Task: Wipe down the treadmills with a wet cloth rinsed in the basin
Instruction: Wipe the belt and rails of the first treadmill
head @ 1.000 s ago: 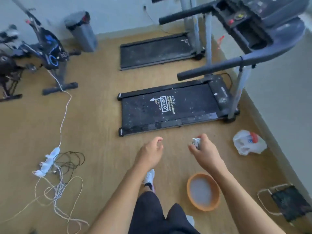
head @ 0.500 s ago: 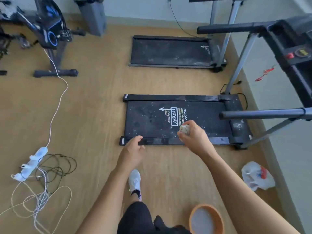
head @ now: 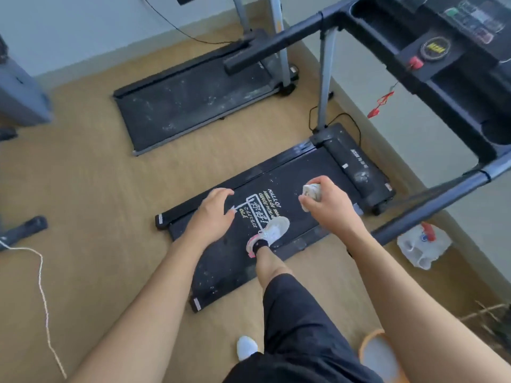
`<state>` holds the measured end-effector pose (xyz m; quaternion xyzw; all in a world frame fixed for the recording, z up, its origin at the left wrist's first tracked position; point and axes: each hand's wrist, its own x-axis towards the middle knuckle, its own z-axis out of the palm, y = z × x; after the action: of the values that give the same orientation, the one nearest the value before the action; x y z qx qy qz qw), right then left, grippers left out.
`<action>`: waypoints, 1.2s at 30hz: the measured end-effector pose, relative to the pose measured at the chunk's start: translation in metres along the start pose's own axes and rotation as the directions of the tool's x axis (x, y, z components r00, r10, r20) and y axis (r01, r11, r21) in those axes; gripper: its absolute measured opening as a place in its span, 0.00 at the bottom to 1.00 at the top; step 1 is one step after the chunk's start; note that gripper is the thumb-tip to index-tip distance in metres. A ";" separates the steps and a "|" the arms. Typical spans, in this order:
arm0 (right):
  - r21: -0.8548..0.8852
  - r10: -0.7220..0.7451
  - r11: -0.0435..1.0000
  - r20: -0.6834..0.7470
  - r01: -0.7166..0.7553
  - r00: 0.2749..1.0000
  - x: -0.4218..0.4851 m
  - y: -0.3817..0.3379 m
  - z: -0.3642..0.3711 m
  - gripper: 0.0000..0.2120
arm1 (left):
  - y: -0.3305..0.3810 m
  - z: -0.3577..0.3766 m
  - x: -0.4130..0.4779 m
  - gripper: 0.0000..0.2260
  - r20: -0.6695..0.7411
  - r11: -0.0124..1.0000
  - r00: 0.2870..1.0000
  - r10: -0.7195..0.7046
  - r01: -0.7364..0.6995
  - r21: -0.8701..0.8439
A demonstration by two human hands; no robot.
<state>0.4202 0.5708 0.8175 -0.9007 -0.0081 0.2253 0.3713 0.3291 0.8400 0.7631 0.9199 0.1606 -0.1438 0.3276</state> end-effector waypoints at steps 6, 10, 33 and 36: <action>0.056 0.159 0.986 -0.030 -0.158 0.987 0.166 -0.029 -0.048 0.11 | 0.065 -0.044 0.203 0.20 0.227 0.991 0.971 0.075 -0.099 0.093; 0.132 0.215 0.971 -0.130 -0.198 0.968 0.237 -0.062 -0.094 0.11 | 0.137 -0.055 0.297 0.23 0.303 0.967 0.928 0.216 -0.247 0.065; 0.587 0.499 0.804 -0.576 -0.098 0.647 0.274 -0.227 -0.189 0.12 | 0.399 -0.217 0.457 0.11 0.561 0.765 0.524 0.641 -0.378 -0.521; 0.555 0.469 0.826 -0.575 -0.102 0.671 0.267 -0.220 -0.204 0.13 | 0.412 -0.223 0.464 0.06 0.549 0.775 0.553 0.627 -0.517 -0.364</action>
<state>0.7774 0.6429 0.9852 -0.7863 0.3325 -0.0747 0.5154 0.9461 0.7754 0.9865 0.7840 -0.2594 -0.3218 0.4632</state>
